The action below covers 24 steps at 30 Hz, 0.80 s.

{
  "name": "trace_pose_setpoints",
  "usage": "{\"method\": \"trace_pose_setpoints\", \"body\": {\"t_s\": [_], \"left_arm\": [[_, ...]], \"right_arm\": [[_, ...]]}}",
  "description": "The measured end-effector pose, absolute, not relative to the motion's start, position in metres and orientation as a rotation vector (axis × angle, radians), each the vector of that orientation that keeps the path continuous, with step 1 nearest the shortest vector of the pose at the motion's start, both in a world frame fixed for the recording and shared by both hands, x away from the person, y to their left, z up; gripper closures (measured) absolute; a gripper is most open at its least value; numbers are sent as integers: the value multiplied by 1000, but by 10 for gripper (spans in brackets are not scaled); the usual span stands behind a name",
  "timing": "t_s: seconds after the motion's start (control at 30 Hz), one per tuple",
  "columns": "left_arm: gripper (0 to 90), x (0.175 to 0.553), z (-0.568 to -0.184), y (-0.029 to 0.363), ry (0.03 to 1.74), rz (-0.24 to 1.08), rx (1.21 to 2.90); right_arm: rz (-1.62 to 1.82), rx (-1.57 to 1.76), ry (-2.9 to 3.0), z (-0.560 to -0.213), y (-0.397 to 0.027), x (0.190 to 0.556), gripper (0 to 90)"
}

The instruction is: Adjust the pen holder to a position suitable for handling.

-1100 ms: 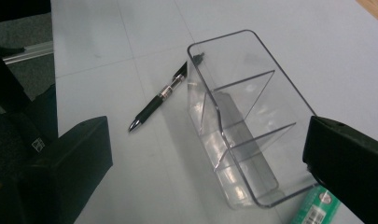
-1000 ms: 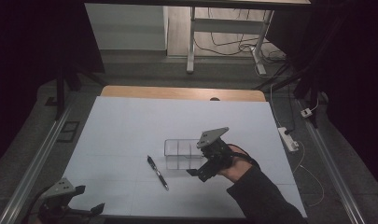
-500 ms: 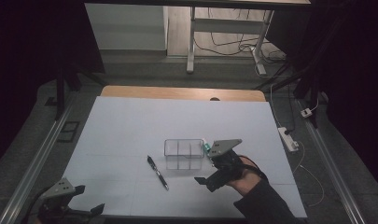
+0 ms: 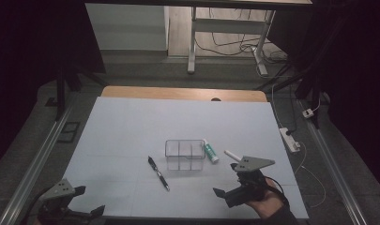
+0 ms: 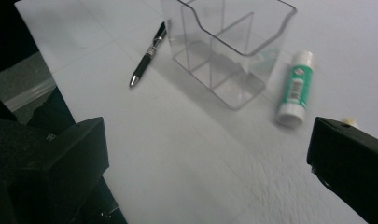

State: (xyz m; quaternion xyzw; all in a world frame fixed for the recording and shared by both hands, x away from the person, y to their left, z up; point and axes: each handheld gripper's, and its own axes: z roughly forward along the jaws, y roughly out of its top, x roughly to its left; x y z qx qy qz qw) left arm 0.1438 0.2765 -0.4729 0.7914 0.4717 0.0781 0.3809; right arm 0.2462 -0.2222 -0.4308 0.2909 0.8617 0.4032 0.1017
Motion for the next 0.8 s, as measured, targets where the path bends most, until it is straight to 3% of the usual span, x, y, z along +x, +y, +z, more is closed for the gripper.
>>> {"method": "trace_pose_setpoints", "body": {"t_s": [0.8], "left_arm": [[0, 144, -473, 279, 1179, 175, 2021]], "right_arm": [[1087, 1182, 2369, -452, -291, 208, 0]]}}
